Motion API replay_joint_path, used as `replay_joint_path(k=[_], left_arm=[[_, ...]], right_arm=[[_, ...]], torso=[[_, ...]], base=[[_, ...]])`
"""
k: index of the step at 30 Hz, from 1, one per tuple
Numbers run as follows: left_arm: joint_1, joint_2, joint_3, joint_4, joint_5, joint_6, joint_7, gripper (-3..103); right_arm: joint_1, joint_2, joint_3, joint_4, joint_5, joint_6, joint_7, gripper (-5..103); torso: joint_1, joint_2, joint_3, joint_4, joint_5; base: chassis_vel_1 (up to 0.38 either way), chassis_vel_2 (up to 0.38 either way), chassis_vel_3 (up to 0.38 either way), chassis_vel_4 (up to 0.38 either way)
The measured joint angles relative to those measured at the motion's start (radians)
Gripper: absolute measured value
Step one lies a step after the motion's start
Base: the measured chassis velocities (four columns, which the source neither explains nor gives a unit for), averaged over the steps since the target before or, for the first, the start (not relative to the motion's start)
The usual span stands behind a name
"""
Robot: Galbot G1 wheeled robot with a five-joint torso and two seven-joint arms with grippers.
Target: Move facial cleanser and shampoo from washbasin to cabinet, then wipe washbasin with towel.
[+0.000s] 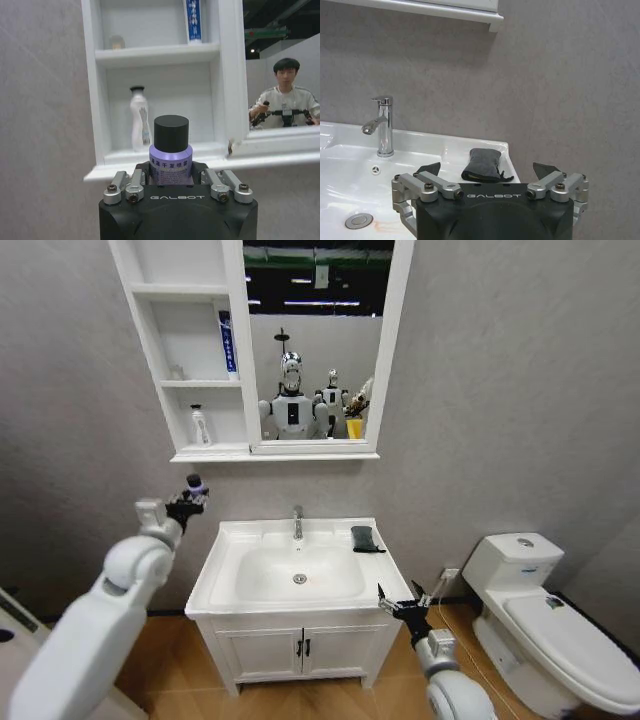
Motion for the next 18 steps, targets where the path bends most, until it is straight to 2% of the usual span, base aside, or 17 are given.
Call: replay_joint_path(k=[1,3,4,7,8,9,11,12,14,16,18], left_arm=[[0.0,0.0,0.0,0.0,0.0,0.0,0.0,43],[-0.155,0.003,0.082,0.077,-0.044,0.008,-0.005,43],[-0.155,0.003,0.082,0.077,-0.044,0.008,-0.005,43],[-0.344,-0.03,0.242,0.224,-0.103,0.009,-0.014,43],[-0.344,-0.03,0.242,0.224,-0.103,0.009,-0.014,43],[-0.402,-0.053,0.291,0.279,-0.108,0.007,-0.011,43],[-0.476,-0.095,0.342,0.357,-0.103,-0.006,0.006,43],[-0.476,-0.095,0.342,0.357,-0.103,-0.006,0.006,43],[-0.543,-0.14,0.375,0.448,-0.064,-0.027,0.04,43],[-0.555,-0.149,0.38,0.469,-0.052,-0.032,0.049,43],[-0.597,-0.176,0.402,0.555,-0.012,-0.053,0.089,43]], right_arm=[[0.0,0.0,0.0,0.0,0.0,0.0,0.0,100],[-0.002,-0.005,0.008,0.006,0.004,-0.001,0.0,100],[-0.002,-0.005,0.008,0.006,0.004,-0.001,0.0,100],[-0.007,-0.008,0.022,0.006,0.011,0.0,0.003,100],[-0.007,-0.008,0.022,0.006,0.011,0.0,0.003,100],[-0.009,-0.007,0.028,0.002,0.013,0.004,0.007,100],[-0.015,-0.004,0.034,-0.003,0.014,0.012,0.009,100],[-0.015,-0.004,0.034,-0.003,0.014,0.012,0.009,100],[-0.025,-0.001,0.04,-0.004,0.015,0.019,0.01,100],[-0.027,0.0,0.042,-0.004,0.015,0.02,0.01,100],[-0.032,0.001,0.046,-0.004,0.016,0.025,0.01,100]], torso=[[0.0,0.0,0.0,0.0,0.0],[0.0,0.0,0.0,-0.0001,0.0004],[0.0,0.0,0.0,-0.0001,0.0004],[0.0,0.0,0.0,-0.0002,0.0],[0.0,0.0,0.0,-0.0002,0.0],[0.0,0.0,0.0,-0.0004,0.0002],[0.0,0.0,0.0,-0.0001,0.0004],[0.0,0.0,0.0,-0.0001,0.0004],[0.0,0.0,0.0,-0.0005,0.0005],[0.0,0.0,0.0,-0.0006,0.0005],[0.0,0.0,0.0,0.0,0.0004]], base=[[0.0,0.0,0.0,0.0],[0.0,0.0,0.0,0.0],[0.0,0.0,0.0,0.0],[0.0,0.0,0.0,0.0],[0.0,0.0,0.0,0.0],[0.0,0.0,0.0,0.0],[0.0,0.0,0.0,0.0],[0.0,0.0,0.0,0.0],[0.0,0.0,0.0,0.0],[0.0,0.0,0.0,0.0],[0.0,0.0,0.0,0.0]])
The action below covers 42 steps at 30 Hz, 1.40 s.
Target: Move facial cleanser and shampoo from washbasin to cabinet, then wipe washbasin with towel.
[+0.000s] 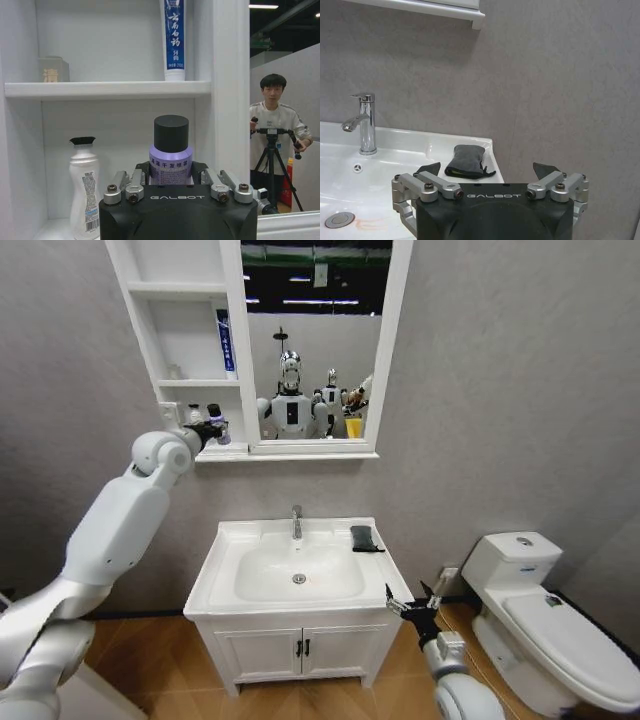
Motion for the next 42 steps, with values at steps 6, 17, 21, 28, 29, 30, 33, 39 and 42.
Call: replay_joint_path(k=[6,17,21,28,29,30,33,39,42], left_arm=[[-0.026,-0.029,0.016,0.115,0.042,-0.021,0.047,43],[-0.063,-0.073,0.03,0.221,0.103,-0.064,0.126,43],[-0.065,-0.095,0.03,0.263,0.128,-0.079,0.134,43],[-0.071,-0.112,0.023,0.321,0.157,-0.114,0.147,43],[-0.071,-0.112,0.023,0.321,0.157,-0.114,0.147,43],[-0.071,-0.113,0.022,0.324,0.158,-0.116,0.147,43],[-0.07,-0.118,0.02,0.331,0.165,-0.123,0.152,43],[-0.061,-0.118,0.019,0.335,0.172,-0.129,0.159,43],[-0.059,-0.118,0.019,0.336,0.175,-0.131,0.161,43]], right_arm=[[0.008,-0.002,-0.003,-0.001,0.001,0.0,0.001,100],[0.021,-0.014,-0.004,0.0,0.007,-0.008,0.003,100],[0.016,-0.016,0.001,0.002,0.011,-0.008,0.004,100],[0.007,-0.016,0.004,0.004,0.011,-0.006,0.002,100],[0.007,-0.016,0.004,0.004,0.011,-0.006,0.002,100],[0.007,-0.014,0.004,0.003,0.008,-0.006,0.0,100],[0.012,-0.013,0.002,0.001,0.005,-0.005,-0.005,100],[0.018,-0.018,0.002,-0.003,0.007,-0.005,-0.006,100],[0.021,-0.018,0.002,-0.009,0.008,-0.005,-0.008,100]], torso=[[0.0,0.0,0.0,0.0001,-0.0002],[0.0,0.0,0.0,-0.0001,0.0],[0.0,0.0,0.0,-0.0001,-0.0001],[0.0,0.0,0.0,0.0,-0.0001],[0.0,0.0,0.0,0.0,-0.0001],[0.0,0.0,0.0,0.0,-0.0001],[0.0,0.0,0.0,-0.0001,0.0],[0.0,0.0,0.0,0.0,-0.0001],[0.0,0.0,0.0,-0.0001,-0.0001]], base=[[0.0,0.0,0.0,0.0],[0.0,0.0,0.0,0.0],[0.0,0.0,0.0,0.0],[0.0,0.0,0.0,0.0],[0.0,0.0,0.0,0.0],[0.0,0.0,0.0,0.0],[0.0,0.0,0.0,0.0],[0.0,0.0,0.0,0.0],[0.0,0.0,0.0,0.0]])
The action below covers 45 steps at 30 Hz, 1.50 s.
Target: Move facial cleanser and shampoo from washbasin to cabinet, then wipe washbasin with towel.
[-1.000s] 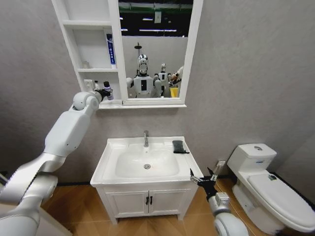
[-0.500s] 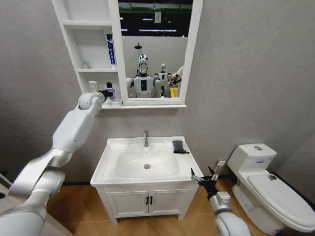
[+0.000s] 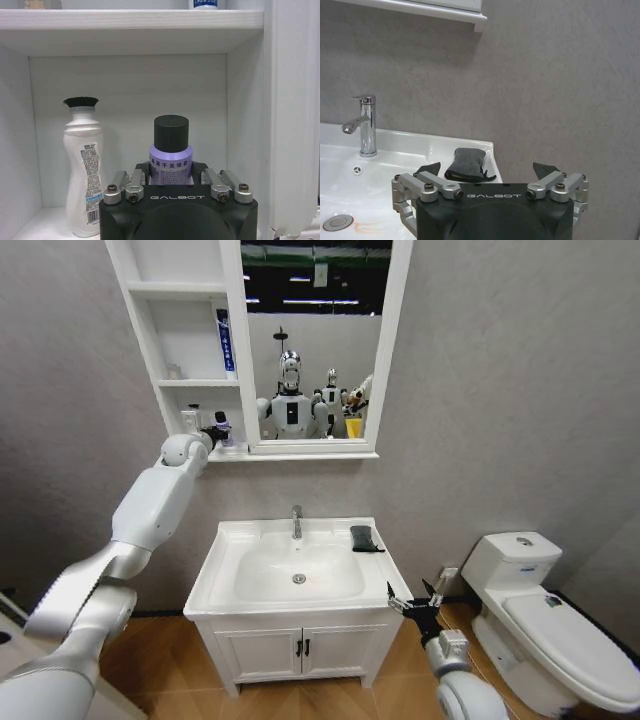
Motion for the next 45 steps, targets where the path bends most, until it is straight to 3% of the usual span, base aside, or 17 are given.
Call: replay_joint_path(k=[2,11,13,14,16,18,22,26,28,31,35,37,39,40,41,43,45], left_arm=[[0.0,0.0,0.0,0.001,0.001,-0.001,0.002,41],[-0.006,-0.013,-0.002,0.013,0.012,-0.008,-0.003,79],[-0.006,-0.014,-0.004,0.013,0.013,-0.008,-0.004,79],[-0.003,-0.014,-0.005,0.012,0.014,-0.009,-0.005,89],[0.0,-0.014,-0.006,0.01,0.014,-0.009,-0.006,89],[0.009,-0.009,-0.01,-0.009,0.013,-0.009,-0.012,100],[0.034,0.007,-0.021,-0.067,-0.012,-0.002,-0.047,100],[0.131,0.059,-0.072,-0.237,-0.055,0.052,-0.107,100],[0.235,0.115,-0.132,-0.408,-0.105,0.088,-0.165,100],[0.288,0.143,-0.164,-0.478,-0.13,0.103,-0.189,100],[0.686,0.283,-0.359,-0.844,-0.13,0.081,-0.265,100],[0.731,0.286,-0.378,-0.872,-0.126,0.079,-0.275,100],[0.955,0.244,-0.46,-0.993,-0.084,0.078,-0.31,100],[0.955,0.244,-0.46,-0.993,-0.084,0.078,-0.31,100],[1.04,0.217,-0.5,-1.031,-0.046,0.07,-0.306,100],[1.22,0.151,-0.609,-1.108,0.046,0.045,-0.271,100],[1.288,0.123,-0.653,-1.136,0.077,0.036,-0.255,100]], right_arm=[[0.002,0.001,0.0,-0.002,0.0,0.0,0.0,100],[0.005,0.005,-0.004,-0.006,-0.002,0.001,-0.005,100],[0.005,0.004,-0.003,-0.007,-0.002,0.002,-0.005,100],[0.003,0.003,-0.001,-0.008,-0.002,0.003,-0.005,100],[0.003,0.002,0.0,-0.009,-0.001,0.004,-0.005,100],[0.003,0.001,0.001,-0.01,0.0,0.005,-0.005,100],[0.005,0.001,0.001,-0.011,0.0,0.005,-0.005,100],[0.008,0.002,-0.003,-0.012,0.001,0.005,-0.004,100],[0.011,0.004,-0.006,-0.013,0.001,0.005,-0.002,100],[0.012,0.005,-0.008,-0.012,0.001,0.005,0.0,100],[0.026,0.012,-0.019,0.005,0.001,-0.018,0.011,100],[0.026,0.014,-0.018,0.009,0.001,-0.021,0.014,100],[-0.01,0.029,0.001,0.054,0.004,-0.039,0.036,100],[-0.01,0.029,0.001,0.054,0.004,-0.039,0.036,100],[-0.021,0.031,0.006,0.069,0.008,-0.045,0.043,100],[-0.024,0.03,0.007,0.09,0.009,-0.053,0.049,100],[-0.025,0.028,0.005,0.095,0.008,-0.056,0.05,100]], torso=[[0.0,0.0,0.0,0.0001,0.0],[0.0,0.0,0.0,0.0001,0.0],[0.0,0.0,0.0,0.0001,0.0],[0.0,0.0,0.0,0.0,0.0],[0.0,0.0,0.0,0.0001,0.0],[0.0,0.0,0.0,0.0,0.0],[0.0,0.0,0.0,-0.0001,0.0001],[0.0,0.0,0.0,0.0,-0.0003],[0.0,0.0,0.0,-0.0003,0.0],[0.0,0.0,0.0,-0.0004,0.0001],[0.0,0.0,0.0,0.0008,-0.0002],[0.0,0.0,0.0,0.0009,-0.0002],[0.0,0.0,0.0,0.0002,-0.0002],[0.0,0.0,0.0,0.0002,-0.0002],[0.0,0.0,0.0,-0.0015,-0.0006],[0.0,0.0,0.0,-0.0008,0.0001],[0.0,0.0,0.0,-0.0007,0.0]], base=[[0.0,0.0,0.0,0.0],[0.0,0.0,0.0,0.0],[0.0,0.0,0.0,0.0],[0.0,0.0,0.0,0.0],[0.0,0.0,0.0,0.0],[0.0,0.0,0.0,0.0],[0.0,0.0,0.0,0.0],[0.0,0.0,0.0,0.0],[0.0,0.0,0.0,0.0],[0.0,0.0,0.0,0.0],[0.0,0.0,0.0,0.0],[0.0,0.0,0.0,0.0],[0.0,0.0,0.0,0.0],[0.0,0.0,0.0,0.0],[0.0,0.0,0.0,0.0],[0.0,0.0,0.0,0.0],[0.0,0.0,0.0,0.0]])
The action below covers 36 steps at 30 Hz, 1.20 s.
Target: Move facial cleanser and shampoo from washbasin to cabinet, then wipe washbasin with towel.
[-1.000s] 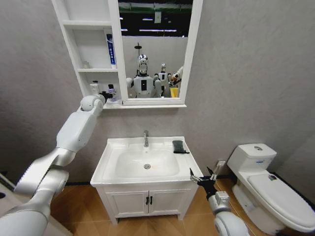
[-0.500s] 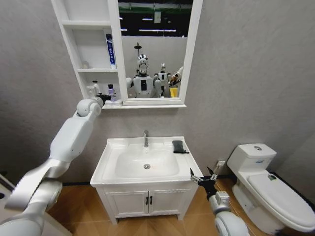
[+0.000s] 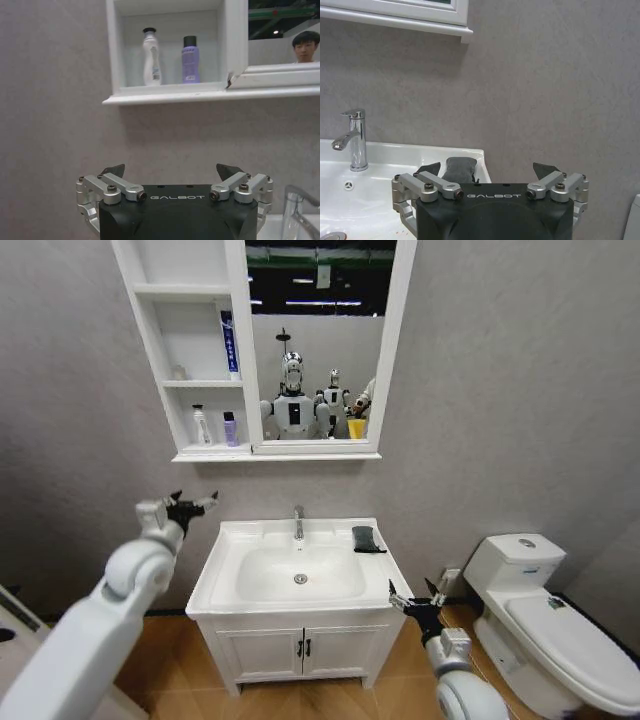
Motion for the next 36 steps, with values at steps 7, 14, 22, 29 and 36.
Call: replay_joint_path(k=[7,14,22,29,36], left_arm=[[0.494,-0.28,-0.308,-0.195,0.215,-0.149,0.221,100],[0.625,-0.416,-0.328,-0.288,0.245,-0.194,0.264,100],[0.624,-0.428,-0.317,-0.291,0.249,-0.196,0.263,100],[0.619,-0.425,-0.314,-0.287,0.248,-0.196,0.261,100],[0.615,-0.423,-0.312,-0.284,0.246,-0.194,0.259,100]], right_arm=[[-0.024,0.005,-0.013,0.05,-0.017,-0.011,0.006,100],[-0.025,0.008,-0.018,0.069,-0.02,-0.01,0.017,100],[-0.045,-0.002,0.002,0.116,0.001,-0.005,0.026,100],[-0.033,-0.009,0.009,0.129,0.02,-0.031,0.018,100],[-0.012,-0.016,-0.007,0.11,0.024,-0.042,0.008,100]], torso=[[0.0,0.0,0.0,0.0009,-0.0001],[0.0,0.0,0.0,0.0009,0.0003],[0.0,0.0,0.0,0.0005,0.0],[0.0,0.0,0.0,0.0008,-0.0001],[0.0,0.0,0.0,0.0009,-0.0001]], base=[[0.0,0.0,0.0,0.0],[0.0,0.0,0.0,0.0],[0.0,0.0,0.0,0.0],[0.0,0.0,0.0,0.0],[-0.05,0.037,0.048,-0.042]])
